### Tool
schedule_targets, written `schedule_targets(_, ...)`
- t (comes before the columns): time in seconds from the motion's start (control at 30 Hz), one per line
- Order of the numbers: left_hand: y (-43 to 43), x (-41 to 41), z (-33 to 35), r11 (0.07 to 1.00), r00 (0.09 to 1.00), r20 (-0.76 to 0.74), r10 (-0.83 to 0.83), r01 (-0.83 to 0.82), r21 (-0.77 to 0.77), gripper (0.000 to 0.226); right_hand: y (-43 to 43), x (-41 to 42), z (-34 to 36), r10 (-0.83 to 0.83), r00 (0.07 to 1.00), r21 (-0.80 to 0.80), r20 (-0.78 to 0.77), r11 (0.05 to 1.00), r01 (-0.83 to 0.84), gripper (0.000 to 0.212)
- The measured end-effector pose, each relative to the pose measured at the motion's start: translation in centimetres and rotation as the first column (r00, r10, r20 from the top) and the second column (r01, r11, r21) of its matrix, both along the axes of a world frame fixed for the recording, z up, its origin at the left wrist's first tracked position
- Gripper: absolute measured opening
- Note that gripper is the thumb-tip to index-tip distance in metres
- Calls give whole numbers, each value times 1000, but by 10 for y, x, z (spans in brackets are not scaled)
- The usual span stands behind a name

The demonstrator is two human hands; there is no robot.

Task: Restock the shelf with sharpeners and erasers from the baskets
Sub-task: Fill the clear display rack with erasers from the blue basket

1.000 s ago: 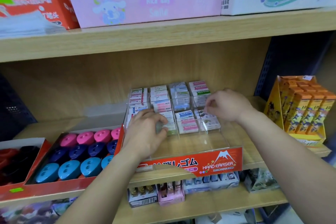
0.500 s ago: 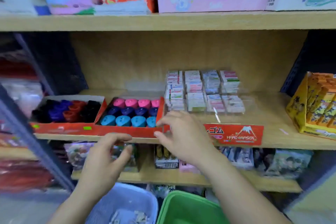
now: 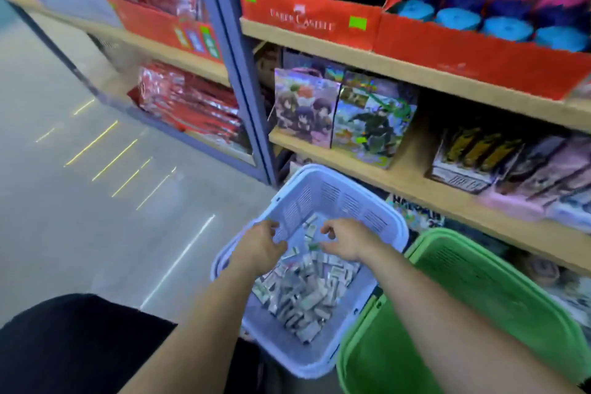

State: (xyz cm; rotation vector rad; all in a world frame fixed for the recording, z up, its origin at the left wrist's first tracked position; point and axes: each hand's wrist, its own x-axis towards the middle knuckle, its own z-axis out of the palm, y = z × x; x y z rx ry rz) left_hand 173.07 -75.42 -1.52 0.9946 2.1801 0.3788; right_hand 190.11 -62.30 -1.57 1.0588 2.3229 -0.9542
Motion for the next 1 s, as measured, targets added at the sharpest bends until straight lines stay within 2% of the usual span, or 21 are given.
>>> schedule_targets(0.13, -8, -1, -75, 983, 996, 85, 21, -5, -182, 55, 16, -18, -86, -9, 993, -51, 117, 999, 15, 64)
schedule_targets(0.23, -6, -3, -125, 955, 992, 125, 27, 11, -298, 68, 28, -30, -135, 55, 977, -45, 207, 998, -47, 79)
schedule_targets(0.37, 7, -4, -167, 925, 995, 101, -24, 61, -376, 78, 40, -49, -175, 193, 950, -124, 245, 978, -166, 111)
schedule_targets(0.43, 8, -5, -180, 918, 992, 126, -34, 80, -387, 92, 39, -52, -190, 207, 951, -192, 229, 967, -164, 126)
schedule_targets(0.5, 5, -3, -188, 912, 987, 161, -27, 90, -401, 103, 30, -49, -204, 206, 948, -184, 241, 969, -163, 133)
schedule_targets(0.7, 5, 2, -200, 889, 980, 198, 12, 80, -451, 109, 18, -46, -222, 164, 955, -107, 247, 984, -141, 117)
schedule_targets(0.8, 7, -1, -205, 882, 976, 216, 36, 70, -466, 109, 15, -49, -227, 166, 961, -159, 219, 978, -133, 96)
schedule_targets(0.87, 7, 0, -207, 887, 975, 218, 47, 60, -457, 103, 14, -50, -230, 97, 976, -179, 193, 982, -63, 84)
schedule_targets(0.9, 6, 1, -209, 893, 976, 213, 54, 48, -447, 100, 14, -50, -231, 54, 983, -196, 178, 981, -19, 84)
schedule_targets(1.0, 5, 2, -211, 909, 980, 196, 41, 45, -415, 95, 12, -50, -233, -43, 984, -261, 171, 961, 88, 103)
